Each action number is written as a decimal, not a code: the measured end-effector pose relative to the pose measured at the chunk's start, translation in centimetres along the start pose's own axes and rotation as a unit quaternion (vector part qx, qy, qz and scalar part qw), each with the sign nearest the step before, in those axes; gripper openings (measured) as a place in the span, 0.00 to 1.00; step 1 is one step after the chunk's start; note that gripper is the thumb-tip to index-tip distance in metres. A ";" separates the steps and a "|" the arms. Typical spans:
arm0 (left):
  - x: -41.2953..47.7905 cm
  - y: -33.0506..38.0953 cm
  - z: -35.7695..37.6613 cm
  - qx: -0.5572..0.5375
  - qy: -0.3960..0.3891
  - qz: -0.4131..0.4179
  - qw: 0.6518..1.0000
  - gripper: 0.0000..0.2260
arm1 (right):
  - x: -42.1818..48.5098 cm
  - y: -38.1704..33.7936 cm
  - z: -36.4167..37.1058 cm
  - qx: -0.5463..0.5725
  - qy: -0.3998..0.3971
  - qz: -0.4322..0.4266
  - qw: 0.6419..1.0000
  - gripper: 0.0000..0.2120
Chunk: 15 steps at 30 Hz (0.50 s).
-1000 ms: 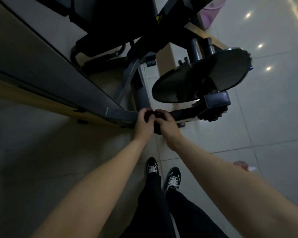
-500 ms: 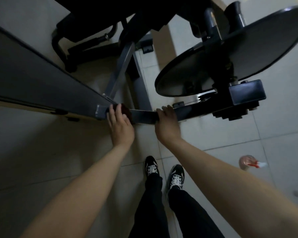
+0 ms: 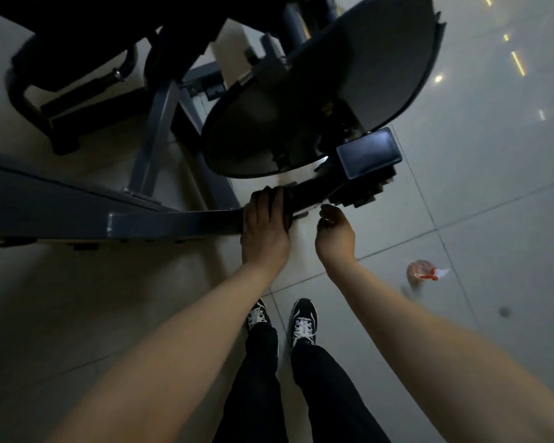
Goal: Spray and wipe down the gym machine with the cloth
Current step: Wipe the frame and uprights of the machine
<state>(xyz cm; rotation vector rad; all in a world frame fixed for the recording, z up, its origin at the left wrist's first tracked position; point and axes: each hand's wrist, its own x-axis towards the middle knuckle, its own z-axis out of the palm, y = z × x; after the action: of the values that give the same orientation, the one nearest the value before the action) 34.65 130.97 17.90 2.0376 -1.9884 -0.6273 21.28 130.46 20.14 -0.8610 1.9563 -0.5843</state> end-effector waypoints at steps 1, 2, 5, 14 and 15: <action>0.6 0.9 0.3 -0.006 -0.008 0.002 1.000 0.25 | 0.2 0.0 -0.1 0.026 -0.015 0.009 1.000 0.20; 1.1 1.7 0.5 -0.014 -0.011 0.007 1.000 0.25 | 0.2 -0.1 -0.1 0.047 -0.026 0.017 0.998 0.21; 2.7 5.2 1.3 -0.025 -0.007 0.008 1.000 0.24 | 0.4 0.0 -0.9 0.097 -0.039 0.019 0.994 0.19; 2.9 6.0 3.9 -0.072 0.054 -0.063 0.994 0.17 | 0.6 1.2 -1.9 0.227 -0.083 0.051 0.969 0.15; 1.9 6.3 3.5 -0.079 0.047 -0.053 0.994 0.17 | 0.4 1.3 -2.1 0.248 -0.091 0.059 0.963 0.15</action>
<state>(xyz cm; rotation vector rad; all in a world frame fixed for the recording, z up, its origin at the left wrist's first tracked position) 27.43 129.15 17.38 2.0481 -1.7304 -0.6743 18.86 131.12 20.10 -0.4605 1.5804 -0.8455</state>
